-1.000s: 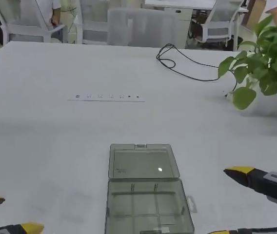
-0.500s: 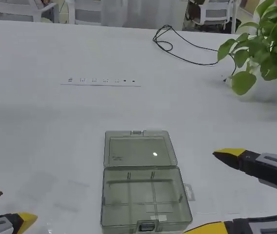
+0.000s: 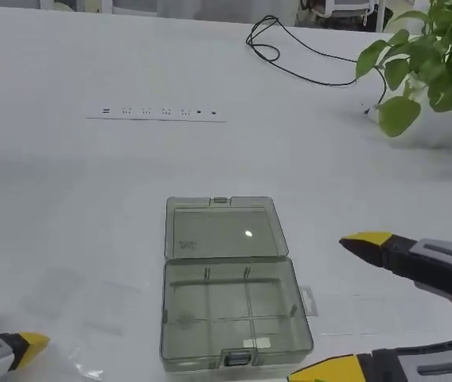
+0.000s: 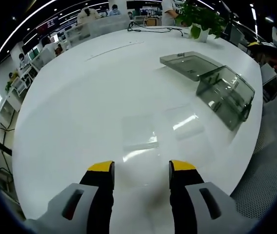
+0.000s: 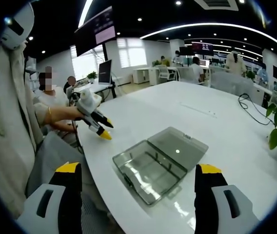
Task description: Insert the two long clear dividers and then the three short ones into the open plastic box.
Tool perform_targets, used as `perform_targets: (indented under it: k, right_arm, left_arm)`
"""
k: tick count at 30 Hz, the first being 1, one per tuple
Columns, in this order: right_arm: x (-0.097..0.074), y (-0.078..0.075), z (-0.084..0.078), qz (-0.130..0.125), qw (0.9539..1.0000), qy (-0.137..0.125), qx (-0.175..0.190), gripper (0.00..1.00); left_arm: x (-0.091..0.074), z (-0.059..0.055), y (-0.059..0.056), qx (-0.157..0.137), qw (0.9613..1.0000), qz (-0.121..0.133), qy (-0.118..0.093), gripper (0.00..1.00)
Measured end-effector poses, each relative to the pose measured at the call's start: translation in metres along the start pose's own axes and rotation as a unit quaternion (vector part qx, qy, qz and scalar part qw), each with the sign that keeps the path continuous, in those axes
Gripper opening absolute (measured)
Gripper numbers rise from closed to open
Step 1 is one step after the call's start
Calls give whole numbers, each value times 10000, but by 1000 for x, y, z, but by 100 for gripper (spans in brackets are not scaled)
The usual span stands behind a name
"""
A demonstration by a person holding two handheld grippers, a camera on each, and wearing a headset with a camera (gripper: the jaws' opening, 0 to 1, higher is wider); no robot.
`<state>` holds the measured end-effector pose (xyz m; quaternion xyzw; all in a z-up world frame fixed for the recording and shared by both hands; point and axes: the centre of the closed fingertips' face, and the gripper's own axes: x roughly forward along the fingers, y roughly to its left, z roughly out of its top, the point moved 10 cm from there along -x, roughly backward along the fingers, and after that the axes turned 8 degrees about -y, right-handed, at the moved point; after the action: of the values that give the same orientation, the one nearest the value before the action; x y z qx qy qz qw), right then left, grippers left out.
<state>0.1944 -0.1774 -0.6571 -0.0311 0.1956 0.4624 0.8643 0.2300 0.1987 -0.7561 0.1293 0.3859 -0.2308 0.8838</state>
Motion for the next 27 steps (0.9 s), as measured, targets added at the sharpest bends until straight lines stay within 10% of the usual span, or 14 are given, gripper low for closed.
perform_targets:
  k: [27]
  right_arm:
    - [-3,-10,-5,-158,9998,16,89,94]
  left_arm:
    - [8,4,3,-162,9984,-228,498,33]
